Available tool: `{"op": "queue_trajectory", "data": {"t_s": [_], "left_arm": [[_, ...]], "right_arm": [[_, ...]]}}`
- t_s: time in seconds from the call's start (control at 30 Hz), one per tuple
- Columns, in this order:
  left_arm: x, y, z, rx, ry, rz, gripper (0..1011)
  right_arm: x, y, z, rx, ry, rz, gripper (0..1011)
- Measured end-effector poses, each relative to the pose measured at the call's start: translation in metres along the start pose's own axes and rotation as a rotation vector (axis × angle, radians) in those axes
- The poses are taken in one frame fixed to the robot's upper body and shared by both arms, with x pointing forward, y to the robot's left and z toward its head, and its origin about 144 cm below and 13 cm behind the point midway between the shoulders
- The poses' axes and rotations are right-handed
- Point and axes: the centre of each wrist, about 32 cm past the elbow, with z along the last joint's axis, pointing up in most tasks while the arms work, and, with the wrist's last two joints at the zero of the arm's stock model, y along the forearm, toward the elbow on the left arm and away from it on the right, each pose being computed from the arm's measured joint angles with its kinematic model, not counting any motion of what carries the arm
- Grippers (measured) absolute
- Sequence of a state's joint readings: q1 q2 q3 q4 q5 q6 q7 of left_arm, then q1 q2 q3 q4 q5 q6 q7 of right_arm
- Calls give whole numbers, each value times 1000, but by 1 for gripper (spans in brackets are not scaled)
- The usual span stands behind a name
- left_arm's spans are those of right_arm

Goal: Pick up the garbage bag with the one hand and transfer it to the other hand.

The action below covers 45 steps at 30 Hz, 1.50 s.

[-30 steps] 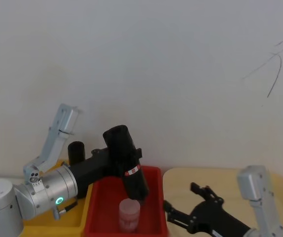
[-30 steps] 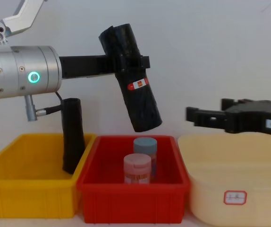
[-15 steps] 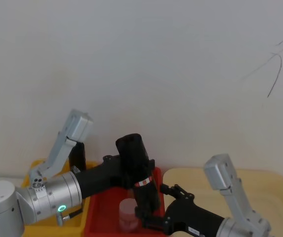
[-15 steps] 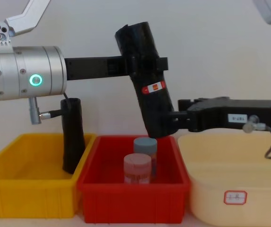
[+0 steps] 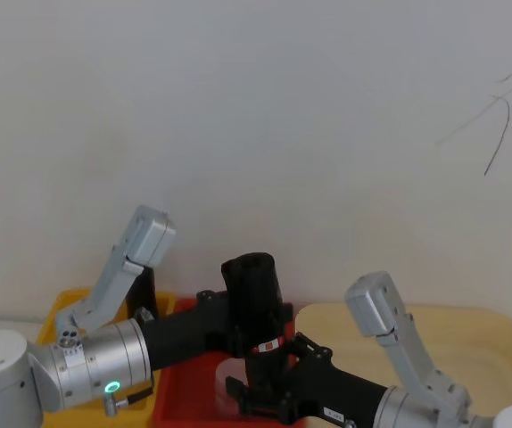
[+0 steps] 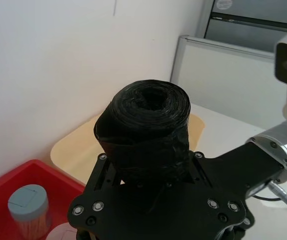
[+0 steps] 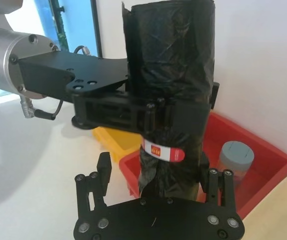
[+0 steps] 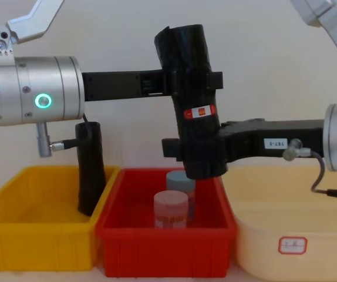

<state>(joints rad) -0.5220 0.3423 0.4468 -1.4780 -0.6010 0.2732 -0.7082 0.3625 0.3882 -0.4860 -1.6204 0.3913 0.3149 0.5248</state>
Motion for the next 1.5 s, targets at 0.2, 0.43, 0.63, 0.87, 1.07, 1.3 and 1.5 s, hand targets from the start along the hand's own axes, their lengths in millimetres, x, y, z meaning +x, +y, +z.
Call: {"op": "queue_trajectory", "data": {"t_s": [0.2, 0.43, 0.63, 0.87, 1.07, 1.3, 1.5], "left_arm": [[-1, 2, 1, 6, -3, -27, 426], [-2, 5, 1, 14, -5, -50, 426], [-4, 6, 1, 22, -8, -62, 426], [-5, 7, 1, 28, -10, -71, 426], [-6, 7, 1, 31, -12, -76, 426], [-6, 7, 1, 33, -12, -79, 426], [-7, 7, 1, 34, -12, -83, 578]], "right_arm": [[0, 3, 2, -5, -2, 5, 1000], [0, 5, 3, -7, -2, 9, 1000], [0, 7, 4, -8, -2, 10, 1000], [0, 8, 4, -8, -3, 11, 930], [0, 9, 5, -9, -3, 11, 791], [-1, 9, 5, -9, -3, 12, 562], [-1, 10, 5, -9, -2, 12, 480]]}}
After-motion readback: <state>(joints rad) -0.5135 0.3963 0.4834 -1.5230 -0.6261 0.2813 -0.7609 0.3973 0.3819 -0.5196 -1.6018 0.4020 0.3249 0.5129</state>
